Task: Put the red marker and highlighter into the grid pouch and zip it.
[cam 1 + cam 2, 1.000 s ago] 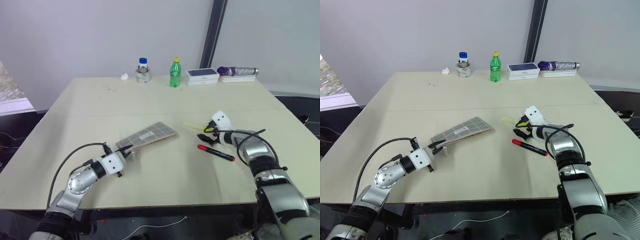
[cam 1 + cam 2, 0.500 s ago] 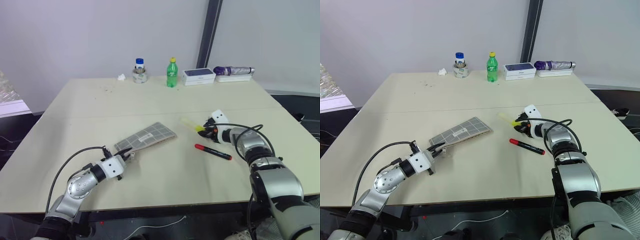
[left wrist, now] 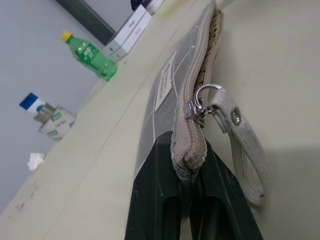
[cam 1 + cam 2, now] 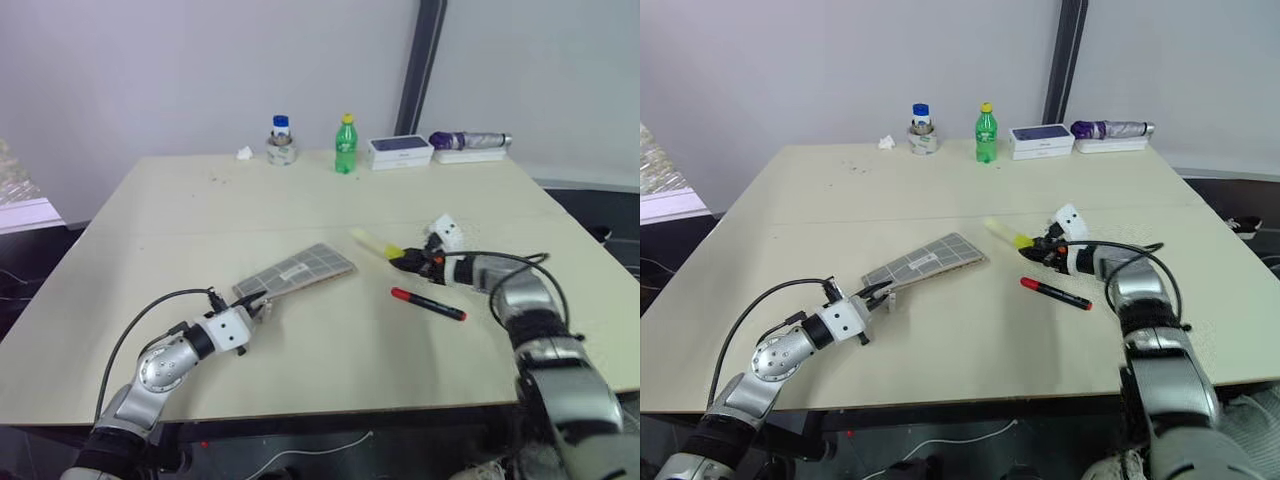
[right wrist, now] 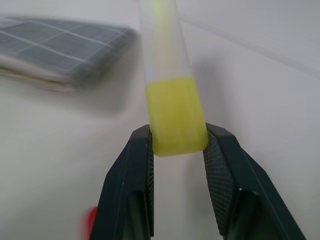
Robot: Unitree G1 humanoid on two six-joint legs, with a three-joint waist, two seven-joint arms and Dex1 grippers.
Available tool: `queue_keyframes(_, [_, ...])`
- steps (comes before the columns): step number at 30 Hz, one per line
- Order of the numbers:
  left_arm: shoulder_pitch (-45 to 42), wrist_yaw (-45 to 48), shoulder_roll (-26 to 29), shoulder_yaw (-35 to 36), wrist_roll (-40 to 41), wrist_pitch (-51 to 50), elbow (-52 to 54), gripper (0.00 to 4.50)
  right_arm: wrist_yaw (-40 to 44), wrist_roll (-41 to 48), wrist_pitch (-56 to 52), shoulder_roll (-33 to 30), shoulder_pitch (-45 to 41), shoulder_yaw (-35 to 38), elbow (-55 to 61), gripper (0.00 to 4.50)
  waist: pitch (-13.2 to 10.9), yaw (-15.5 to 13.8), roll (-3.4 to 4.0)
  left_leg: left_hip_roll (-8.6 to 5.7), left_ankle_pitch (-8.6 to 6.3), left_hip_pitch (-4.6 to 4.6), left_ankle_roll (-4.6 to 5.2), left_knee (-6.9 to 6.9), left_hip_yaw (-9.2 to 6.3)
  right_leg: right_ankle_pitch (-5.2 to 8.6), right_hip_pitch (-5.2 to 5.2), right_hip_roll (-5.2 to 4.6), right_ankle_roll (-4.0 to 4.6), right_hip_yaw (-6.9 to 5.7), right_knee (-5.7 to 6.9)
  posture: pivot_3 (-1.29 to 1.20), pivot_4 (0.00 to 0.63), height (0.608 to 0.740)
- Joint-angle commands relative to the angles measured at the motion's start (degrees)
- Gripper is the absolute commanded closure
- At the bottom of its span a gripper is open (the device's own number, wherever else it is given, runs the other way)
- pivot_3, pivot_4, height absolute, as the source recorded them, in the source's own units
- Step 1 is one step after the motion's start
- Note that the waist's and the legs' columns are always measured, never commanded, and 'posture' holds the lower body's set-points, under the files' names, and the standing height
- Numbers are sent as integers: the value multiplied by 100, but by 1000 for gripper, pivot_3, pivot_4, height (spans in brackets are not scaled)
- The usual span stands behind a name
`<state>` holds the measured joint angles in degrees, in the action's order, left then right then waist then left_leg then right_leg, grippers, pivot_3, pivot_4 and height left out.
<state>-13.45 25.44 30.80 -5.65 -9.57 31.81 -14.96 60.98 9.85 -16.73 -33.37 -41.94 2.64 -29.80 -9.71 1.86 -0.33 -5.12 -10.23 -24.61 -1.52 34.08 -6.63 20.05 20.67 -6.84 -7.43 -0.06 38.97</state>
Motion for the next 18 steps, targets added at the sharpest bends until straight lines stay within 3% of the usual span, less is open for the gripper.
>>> queue_keyframes(1, [35, -25, -6, 138, 172, -28, 147, 4500, 202, 661, -1041, -345, 1038, 89, 2380, 3641, 0, -28, 0, 1, 0, 0, 1, 3, 0, 0, 0, 0, 0, 0, 0, 0, 150, 740])
queue_keyframes(3, [22, -18, -19, 153, 209, -47, 147, 4500, 189, 884, -1496, -511, 1572, 71, 3254, 3641, 0, -63, 0, 2, -1, 0, 1, 4, 0, 0, 1, 1, 0, 1, 1, 0, 150, 740])
queue_keyframes(5, [-45, 17, -43, 159, 276, -49, 133, 4500, -87, 494, -1356, -649, 1971, -125, 3582, 3641, 0, -75, 0, 2, -1, 0, 1, 7, 2, -1, 2, 0, 0, 2, 2, 0, 150, 740])
queue_keyframes(10, [-115, 122, -63, 186, 480, -131, 248, 4500, -1015, 263, -1206, -203, 1853, -153, 3243, 3641, 0, -102, -2, 2, 0, 6, 0, 10, 1, -1, -4, 1, 0, 1, 4, 0, 150, 740])
queue_keyframes(18, [-191, 259, -41, 114, 471, -142, 275, 4500, -1160, 263, -1116, -25, 1589, -315, 3020, 3641, -1, -107, -4, 0, 0, 4, 1, 8, 1, -1, -5, 0, 0, -1, 2, 0, 150, 740])
